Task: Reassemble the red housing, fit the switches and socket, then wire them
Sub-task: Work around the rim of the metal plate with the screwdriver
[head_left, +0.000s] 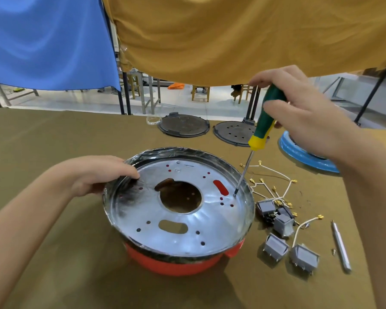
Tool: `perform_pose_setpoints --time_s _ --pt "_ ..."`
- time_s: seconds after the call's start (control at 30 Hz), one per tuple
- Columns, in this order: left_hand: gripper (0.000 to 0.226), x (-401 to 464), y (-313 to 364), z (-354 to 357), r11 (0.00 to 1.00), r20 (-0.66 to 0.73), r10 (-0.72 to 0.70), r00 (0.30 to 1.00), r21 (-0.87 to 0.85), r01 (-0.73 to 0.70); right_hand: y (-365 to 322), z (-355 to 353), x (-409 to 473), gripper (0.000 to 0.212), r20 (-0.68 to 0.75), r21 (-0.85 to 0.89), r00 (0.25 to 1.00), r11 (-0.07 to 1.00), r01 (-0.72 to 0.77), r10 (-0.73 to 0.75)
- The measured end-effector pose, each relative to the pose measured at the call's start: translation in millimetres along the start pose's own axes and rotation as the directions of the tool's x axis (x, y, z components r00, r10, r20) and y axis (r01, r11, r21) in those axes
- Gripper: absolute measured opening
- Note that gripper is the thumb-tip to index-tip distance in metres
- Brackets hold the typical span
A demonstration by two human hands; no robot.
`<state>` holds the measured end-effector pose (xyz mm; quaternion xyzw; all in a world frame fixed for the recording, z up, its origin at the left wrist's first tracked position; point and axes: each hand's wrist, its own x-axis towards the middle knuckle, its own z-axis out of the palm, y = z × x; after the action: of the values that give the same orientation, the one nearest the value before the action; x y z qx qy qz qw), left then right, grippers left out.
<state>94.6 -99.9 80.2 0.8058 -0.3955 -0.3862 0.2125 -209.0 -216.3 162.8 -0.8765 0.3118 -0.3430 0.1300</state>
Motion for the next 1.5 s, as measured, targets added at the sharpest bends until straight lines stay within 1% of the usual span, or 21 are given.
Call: perform_pose_setpoints --time_s 0.03,0.13,0.2,0.23,0.3,0.37,0.43,0.5,0.53,0.57,0.63,0.7,0.77,0.87,0.93,1.03,1.1,1.2,1.33,1.4,1.5 --pt "0.02 0.4 0.1 -1.2 1.0 0.004 0.003 1.0 -0.008 -0.003 0.0 -3.9 -1.5 0.029 0.03 0.001 1.0 1.0 0.006 -0.006" --pt "0.015 1.9 0.0 -3.6 0.998 0.013 0.018 1.0 -0.057 -0.017 0.3 -7.8 -5.3 0.014 -0.058 -0.102 0.998 0.994 0.031 -0.037" --pt "0.016 2.3 -0.4 -4.3 0.997 0.014 0.017 1.0 -0.076 -0.016 0.2 -8.9 -4.6 0.025 -0.109 -0.224 0.994 0.974 -0.012 -0.013" --pt "0.016 2.1 -0.6 -4.5 0.996 0.01 0.015 1.0 -0.088 -0.014 -0.9 -10.2 -4.2 0.023 -0.105 -0.24 0.994 0.97 -0.028 0.003" --pt "0.014 1.6 0.1 -4.3 0.992 0.001 0.017 1.0 -0.125 -0.017 -2.3 -14.9 -4.4 0.012 -0.034 -0.13 0.999 0.991 -0.034 0.029" --pt "0.012 0.0 2.0 -5.5 0.986 -0.005 0.023 1.0 -0.162 -0.024 -3.7 -20.8 -7.0 0.013 0.024 -0.013 0.999 0.999 -0.033 0.034" --pt "0.014 -2.7 4.4 -10.3 0.979 -0.024 0.025 0.999 -0.203 -0.03 -2.5 -22.9 -8.9 0.01 -0.019 -0.04 1.0 0.999 -0.025 0.024" --pt "0.019 -5.9 5.4 -18.7 0.967 -0.076 0.025 0.997 -0.25 -0.043 2.1 -21.4 -8.2 0.029 -0.065 -0.158 0.996 0.985 -0.067 0.057" --pt "0.019 -8.1 5.9 -23.2 0.961 -0.107 0.026 0.994 -0.27 -0.055 3.1 -19.8 -7.5 0.031 -0.063 -0.189 0.995 0.978 -0.087 0.077" --pt "0.019 -10.7 6.5 -27.2 0.956 -0.137 0.031 0.99 -0.284 -0.07 3.7 -19.0 -7.6 0.027 -0.032 -0.183 0.995 0.978 -0.1 0.096" --pt "0.015 -15.3 8.0 -33.1 0.943 -0.194 0.046 0.98 -0.314 -0.107 4.8 -20.2 -8.7 0.009 0.065 -0.05 0.991 0.992 -0.112 0.115" --pt "0.011 -17.9 9.3 -35.4 0.927 -0.239 0.05 0.97 -0.35 -0.134 1.7 -25.2 -10.8 0.01 0.161 0.058 0.982 0.992 -0.113 0.103" --pt "0.009 -19.2 10.6 -35.1 0.918 -0.26 0.053 0.964 -0.367 -0.15 -0.5 -26.8 -10.9 0.009 0.149 0.029 0.986 0.996 -0.084 0.079" --pt "0.007 -20.6 12.4 -33.1 0.915 -0.265 0.064 0.962 -0.37 -0.163 -2.5 -18.5 -8.2 0.026 0.044 -0.187 0.993 0.978 -0.096 0.106" --pt "0.007 -21.4 12.9 -32.2 0.916 -0.27 0.065 0.961 -0.367 -0.165 -0.4 -14.7 -7.4 0.031 0.033 -0.263 0.99 0.957 -0.123 0.137" --pt "0.008 -22.0 13.2 -31.2 0.912 -0.274 0.059 0.96 -0.376 -0.163 4.5 -20.4 -8.8 0.013 0.15 -0.119 0.974 0.981 -0.154 0.171" --pt "0.007 -23.1 13.8 -30.4 0.909 -0.276 0.062 0.959 -0.381 -0.168 6.7 -26.7 -10.5 0.017 0.229 -0.033 0.957 0.984 -0.175 0.178" --pt "0.01 -23.9 15.8 -29.5 0.907 -0.277 0.067 0.959 -0.384 -0.175 7.6 -27.5 -8.8 0.015 0.174 -0.092 0.967 0.981 -0.173 0.187" --pt "0.012 -25.7 17.4 -28.0 0.905 -0.277 0.068 0.958 -0.387 -0.176 8.2 -17.6 -5.2 0.037 0.081 -0.27 0.973 0.945 -0.186 0.214" --pt "0.012 -26.2 17.4 -27.8 0.903 -0.279 0.061 0.958 -0.393 -0.172 12.1 -16.4 -5.1 0.03 0.109 -0.246 0.971 0.952 -0.182 0.214" --pt "0.011 -28.5 18.2 -27.3 0.903 -0.278 0.055 0.959 -0.397 -0.167 16.4 -22.4 -7.8 0.02 0.201 -0.111 0.957 0.976 -0.188 0.207"
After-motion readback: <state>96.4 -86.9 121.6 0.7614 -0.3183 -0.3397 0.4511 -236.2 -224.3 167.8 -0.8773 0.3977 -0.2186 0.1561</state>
